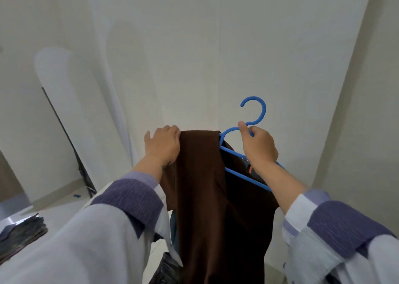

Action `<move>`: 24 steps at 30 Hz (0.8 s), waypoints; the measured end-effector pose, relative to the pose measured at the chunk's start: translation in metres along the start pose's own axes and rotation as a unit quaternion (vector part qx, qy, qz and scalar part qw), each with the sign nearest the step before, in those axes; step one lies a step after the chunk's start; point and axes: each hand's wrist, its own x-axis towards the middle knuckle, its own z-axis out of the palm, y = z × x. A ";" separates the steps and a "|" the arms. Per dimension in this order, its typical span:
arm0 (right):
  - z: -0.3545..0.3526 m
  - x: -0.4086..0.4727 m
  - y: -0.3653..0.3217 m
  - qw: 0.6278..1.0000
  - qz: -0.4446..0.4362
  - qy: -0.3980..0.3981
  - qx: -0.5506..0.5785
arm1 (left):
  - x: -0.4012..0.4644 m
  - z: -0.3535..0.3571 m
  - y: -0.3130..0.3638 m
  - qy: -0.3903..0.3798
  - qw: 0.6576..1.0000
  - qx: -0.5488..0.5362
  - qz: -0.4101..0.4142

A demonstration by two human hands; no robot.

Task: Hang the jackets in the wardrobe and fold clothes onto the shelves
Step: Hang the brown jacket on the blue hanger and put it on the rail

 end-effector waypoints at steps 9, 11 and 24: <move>-0.018 -0.002 -0.008 0.999 -0.030 0.007 -0.038 | -0.004 -0.004 0.063 0.055 0.987 -0.145 0.042; -0.016 -0.003 -0.011 0.999 -0.027 -0.009 -0.040 | -0.009 -0.009 0.092 0.062 0.981 -0.168 0.069; -0.046 0.002 -0.006 0.999 -0.014 -0.006 0.039 | -0.002 -0.035 0.071 -0.011 0.996 0.058 0.063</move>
